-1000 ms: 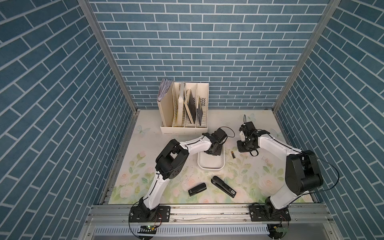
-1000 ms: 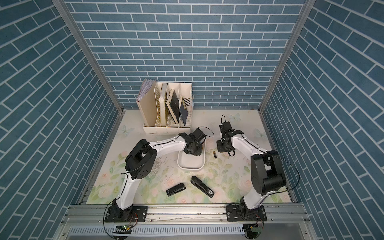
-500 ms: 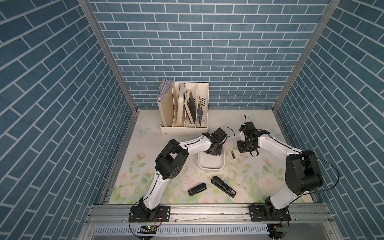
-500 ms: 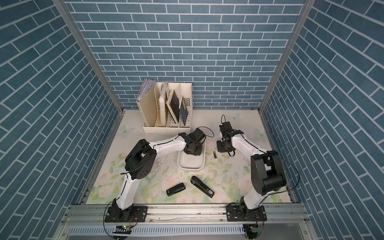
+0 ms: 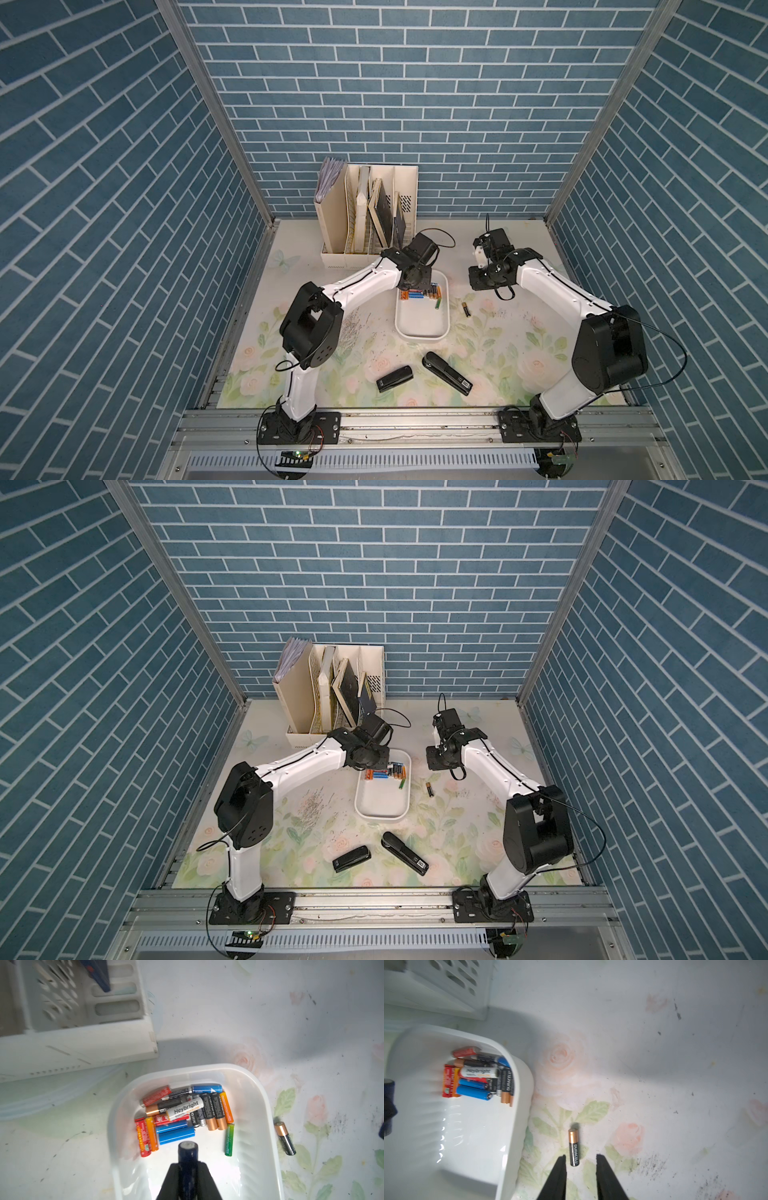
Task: Take the batteries out of the storage box
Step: Place the battery at the center of the board.
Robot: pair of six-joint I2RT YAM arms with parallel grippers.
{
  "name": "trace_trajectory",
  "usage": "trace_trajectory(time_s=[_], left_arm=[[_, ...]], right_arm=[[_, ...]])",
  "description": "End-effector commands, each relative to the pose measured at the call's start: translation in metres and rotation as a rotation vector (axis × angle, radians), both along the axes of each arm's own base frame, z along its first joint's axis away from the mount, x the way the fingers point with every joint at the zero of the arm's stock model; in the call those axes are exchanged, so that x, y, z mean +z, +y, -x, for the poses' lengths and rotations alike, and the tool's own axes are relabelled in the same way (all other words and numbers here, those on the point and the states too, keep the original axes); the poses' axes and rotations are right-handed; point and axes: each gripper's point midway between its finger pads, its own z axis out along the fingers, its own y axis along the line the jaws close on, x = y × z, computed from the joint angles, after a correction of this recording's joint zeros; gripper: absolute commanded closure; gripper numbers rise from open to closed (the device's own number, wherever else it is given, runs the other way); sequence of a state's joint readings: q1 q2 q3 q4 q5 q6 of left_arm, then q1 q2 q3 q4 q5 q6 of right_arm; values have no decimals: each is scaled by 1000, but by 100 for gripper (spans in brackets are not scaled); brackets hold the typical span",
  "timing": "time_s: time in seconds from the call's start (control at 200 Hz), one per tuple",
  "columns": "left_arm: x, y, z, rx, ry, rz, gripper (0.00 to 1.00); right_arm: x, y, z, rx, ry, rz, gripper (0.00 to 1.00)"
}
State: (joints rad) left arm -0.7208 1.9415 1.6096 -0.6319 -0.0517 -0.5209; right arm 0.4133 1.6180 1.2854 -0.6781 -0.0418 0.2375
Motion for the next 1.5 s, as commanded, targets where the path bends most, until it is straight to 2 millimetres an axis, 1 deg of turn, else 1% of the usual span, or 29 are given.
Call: trace_trajectory(time_s=[0.0,0.105,0.18,0.275,0.3,0.42,0.58,0.69,0.85,1.025,1.495], left_arm=[[1,34,-1,43,6,-43,86],[2,59,-2,78,3,-59,85],[-2,77,0,105,11,-70,85],[-14,94,4,127,24,-77,85],[-20,98,6,133,33,-84,85],[-43,107,13,142,67,-104,85],[-69,106,19,135,112,-101,85],[-81,105,19,133,130,-105,85],[-90,104,19,130,147,-106,85],[-95,104,21,128,160,-108,85],[-110,105,32,135,197,-95,85]], right_arm=[[11,17,1,8,11,-14,71],[16,36,-2,40,6,-16,71],[17,47,-4,59,6,-16,71],[15,59,-5,76,10,-18,71],[16,62,-5,83,10,-20,71],[14,73,-4,104,17,-22,71],[8,84,-2,127,29,-14,71],[3,86,0,138,40,-7,71],[-7,89,4,155,58,5,71],[-18,88,8,156,74,19,71],[-26,88,10,163,88,28,71]])
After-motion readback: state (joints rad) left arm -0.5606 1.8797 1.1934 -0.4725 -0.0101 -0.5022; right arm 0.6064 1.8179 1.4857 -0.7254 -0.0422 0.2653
